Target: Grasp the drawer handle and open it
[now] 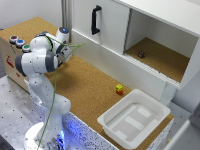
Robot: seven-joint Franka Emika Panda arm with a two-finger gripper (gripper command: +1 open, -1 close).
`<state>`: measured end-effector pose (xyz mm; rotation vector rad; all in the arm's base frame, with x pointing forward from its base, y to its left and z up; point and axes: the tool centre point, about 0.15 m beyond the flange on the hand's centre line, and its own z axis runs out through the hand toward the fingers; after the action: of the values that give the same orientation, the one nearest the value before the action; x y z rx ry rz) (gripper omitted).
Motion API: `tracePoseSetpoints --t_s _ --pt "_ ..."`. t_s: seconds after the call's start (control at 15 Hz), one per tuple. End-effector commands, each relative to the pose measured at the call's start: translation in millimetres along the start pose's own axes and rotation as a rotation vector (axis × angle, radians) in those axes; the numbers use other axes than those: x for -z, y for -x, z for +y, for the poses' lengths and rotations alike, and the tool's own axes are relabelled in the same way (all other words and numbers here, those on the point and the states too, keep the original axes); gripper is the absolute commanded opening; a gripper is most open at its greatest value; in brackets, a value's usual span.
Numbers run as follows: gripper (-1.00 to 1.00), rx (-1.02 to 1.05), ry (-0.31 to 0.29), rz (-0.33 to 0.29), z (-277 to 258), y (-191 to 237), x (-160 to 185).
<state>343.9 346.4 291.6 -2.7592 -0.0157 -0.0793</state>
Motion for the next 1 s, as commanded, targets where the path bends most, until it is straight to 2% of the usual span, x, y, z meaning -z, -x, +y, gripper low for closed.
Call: tracePoseSetpoints --t_s 0.0,0.47,0.93 --pt "-1.0 0.022 -0.103 0.016 5 -3 -17" --pt "-1.0 0.036 -0.105 0.043 9 -4 -4" --pt "-1.0 0.027 -0.109 0.035 25 7 -3"
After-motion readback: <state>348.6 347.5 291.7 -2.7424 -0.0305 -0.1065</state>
